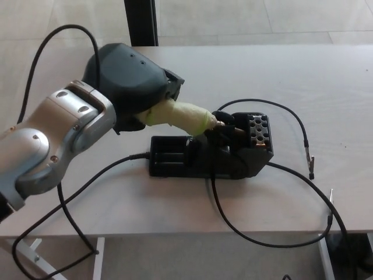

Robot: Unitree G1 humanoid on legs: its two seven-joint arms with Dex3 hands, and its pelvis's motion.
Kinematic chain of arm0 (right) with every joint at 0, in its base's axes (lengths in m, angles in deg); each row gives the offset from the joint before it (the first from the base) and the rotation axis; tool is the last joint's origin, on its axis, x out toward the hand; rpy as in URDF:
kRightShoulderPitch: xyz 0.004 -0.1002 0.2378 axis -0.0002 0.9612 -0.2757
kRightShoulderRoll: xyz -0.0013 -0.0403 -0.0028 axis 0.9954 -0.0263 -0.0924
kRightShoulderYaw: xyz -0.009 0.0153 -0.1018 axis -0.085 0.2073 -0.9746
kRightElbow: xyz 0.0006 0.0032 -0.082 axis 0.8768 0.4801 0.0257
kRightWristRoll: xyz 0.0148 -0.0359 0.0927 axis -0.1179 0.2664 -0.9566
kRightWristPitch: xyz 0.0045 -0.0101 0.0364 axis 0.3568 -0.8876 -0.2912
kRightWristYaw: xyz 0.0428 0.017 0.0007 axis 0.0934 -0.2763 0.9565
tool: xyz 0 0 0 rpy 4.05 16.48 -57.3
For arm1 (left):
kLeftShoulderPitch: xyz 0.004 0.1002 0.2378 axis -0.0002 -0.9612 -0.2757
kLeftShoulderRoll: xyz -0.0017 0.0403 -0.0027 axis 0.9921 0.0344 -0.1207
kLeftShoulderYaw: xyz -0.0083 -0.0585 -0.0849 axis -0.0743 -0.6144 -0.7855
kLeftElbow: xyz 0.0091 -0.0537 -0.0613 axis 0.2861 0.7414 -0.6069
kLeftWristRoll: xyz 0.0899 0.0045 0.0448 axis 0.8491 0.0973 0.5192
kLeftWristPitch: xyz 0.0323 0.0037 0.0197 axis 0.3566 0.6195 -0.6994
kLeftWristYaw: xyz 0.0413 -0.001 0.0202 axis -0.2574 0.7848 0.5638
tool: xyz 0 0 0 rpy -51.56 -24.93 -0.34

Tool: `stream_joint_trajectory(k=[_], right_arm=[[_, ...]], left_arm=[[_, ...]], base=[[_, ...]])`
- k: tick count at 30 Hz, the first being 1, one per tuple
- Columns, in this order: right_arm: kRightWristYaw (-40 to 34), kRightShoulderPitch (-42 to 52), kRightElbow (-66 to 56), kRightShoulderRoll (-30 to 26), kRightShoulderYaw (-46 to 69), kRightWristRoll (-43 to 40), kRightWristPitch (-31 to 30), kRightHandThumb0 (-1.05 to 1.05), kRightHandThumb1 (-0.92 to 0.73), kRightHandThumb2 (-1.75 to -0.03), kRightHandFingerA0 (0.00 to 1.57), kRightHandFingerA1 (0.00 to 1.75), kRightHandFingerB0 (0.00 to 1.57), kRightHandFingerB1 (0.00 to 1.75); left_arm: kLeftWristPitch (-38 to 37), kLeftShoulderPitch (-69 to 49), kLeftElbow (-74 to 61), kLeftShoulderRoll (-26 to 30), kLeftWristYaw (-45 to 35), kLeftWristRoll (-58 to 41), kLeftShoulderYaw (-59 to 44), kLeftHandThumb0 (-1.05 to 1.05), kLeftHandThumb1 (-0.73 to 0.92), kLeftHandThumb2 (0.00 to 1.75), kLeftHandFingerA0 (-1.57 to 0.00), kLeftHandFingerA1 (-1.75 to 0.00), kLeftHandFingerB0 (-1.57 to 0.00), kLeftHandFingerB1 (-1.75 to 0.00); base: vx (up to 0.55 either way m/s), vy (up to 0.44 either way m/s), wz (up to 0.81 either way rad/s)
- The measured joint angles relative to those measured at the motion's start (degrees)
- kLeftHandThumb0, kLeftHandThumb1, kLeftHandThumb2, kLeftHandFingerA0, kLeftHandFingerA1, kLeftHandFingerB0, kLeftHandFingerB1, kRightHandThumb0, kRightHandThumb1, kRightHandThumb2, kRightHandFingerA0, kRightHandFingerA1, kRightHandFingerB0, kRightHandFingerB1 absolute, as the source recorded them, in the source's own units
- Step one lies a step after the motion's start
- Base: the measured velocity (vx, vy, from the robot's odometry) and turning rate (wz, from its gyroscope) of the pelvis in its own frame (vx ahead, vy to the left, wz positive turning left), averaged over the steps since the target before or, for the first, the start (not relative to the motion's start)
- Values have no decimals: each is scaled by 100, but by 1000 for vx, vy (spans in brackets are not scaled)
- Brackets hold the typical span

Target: Use the left hand of the robot to grab the soldering gun kept on the middle of the table and pull it out of its base and keep it on the left side of the base

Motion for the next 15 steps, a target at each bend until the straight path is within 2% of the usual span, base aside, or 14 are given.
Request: stream_joint_trajectory(k=[2, 4, 5, 6, 7, 8, 9, 10, 11, 13, 14, 15], right_arm=[[-4, -7, 0, 0, -1, 2, 0, -42, -62, -59, 79, 111, 46, 36], [-8, -12, 0, 0, -1, 3, 0, -42, -61, -59, 82, 115, 44, 37], [-9, -15, 0, 0, -1, 4, 0, -42, -63, -58, 78, 101, 44, 36], [-11, -17, 0, 0, -1, 4, 0, -42, -63, -58, 79, 97, 44, 36], [-14, -18, 0, 0, -1, 4, 0, -44, -62, -58, 80, 95, 43, 37], [-16, -18, 0, 0, -1, 4, 0, -45, -63, -58, 77, 81, 43, 36], [-20, -18, 0, 0, -1, 5, 0, -47, -63, -58, 77, 83, 43, 36], [-23, -19, 0, 0, -2, 6, -1, -47, -63, -58, 77, 83, 43, 36], [-25, -21, 0, 0, -3, 6, -1, -45, -62, -58, 76, 81, 43, 37], [-29, -24, 0, 0, -4, 7, -1, -45, -63, -59, 77, 82, 42, 37], [-32, -26, 0, 0, -5, 8, -1, -45, -63, -59, 77, 81, 42, 36], [-38, -27, 0, 0, -6, 8, -1, -53, -46, -84, 79, 88, 34, 51]], left_arm=[[-61, -2, 68, 11, 151, 55, 18, -44, 66, 69, -93, -162, -88, -92], [-133, -4, 160, 37, 315, 105, 36, -31, 53, 68, -93, -167, -86, -124], [-170, -4, 196, 51, 385, 118, 42, -32, 54, 68, -94, -165, -85, -122], [-191, -4, 218, 61, 433, 128, 46, -31, 54, 68, -94, -165, -85, -121], [-234, -4, 272, 84, 536, 154, 51, -34, 54, 65, -93, -164, -91, -112], [-271, -4, 315, 102, 611, 171, 51, -31, 53, 65, -94, -166, -89, -115], [-320, -4, 370, 125, 705, 186, 51, -28, 51, 66, -97, -167, -91, -104], [-352, -3, 407, 140, 771, 196, 51, -28, 51, 66, -97, -167, -91, -104], [-399, -2, 457, 164, 860, 211, 51, -29, 50, 66, -94, -165, -91, -89], [-502, 4, 554, 217, 1019, 246, 48, -30, 49, 66, -94, -164, -93, -87], [-544, 9, 596, 243, 1085, 272, 45, -27, 50, 71, -95, -163, -89, -103], [-603, 14, 644, 284, 1163, 305, 42, -32, 47, 76, -98, -162, -90, -121]], base=[[0, 0, 0], [0, 0, 0], [0, 0, 0], [0, 0, 0], [0, 0, 0], [0, 0, 0], [0, 0, 0], [0, 0, 0], [0, 0, 0], [0, 0, 0], [0, 0, 0], [0, 0, 0]])
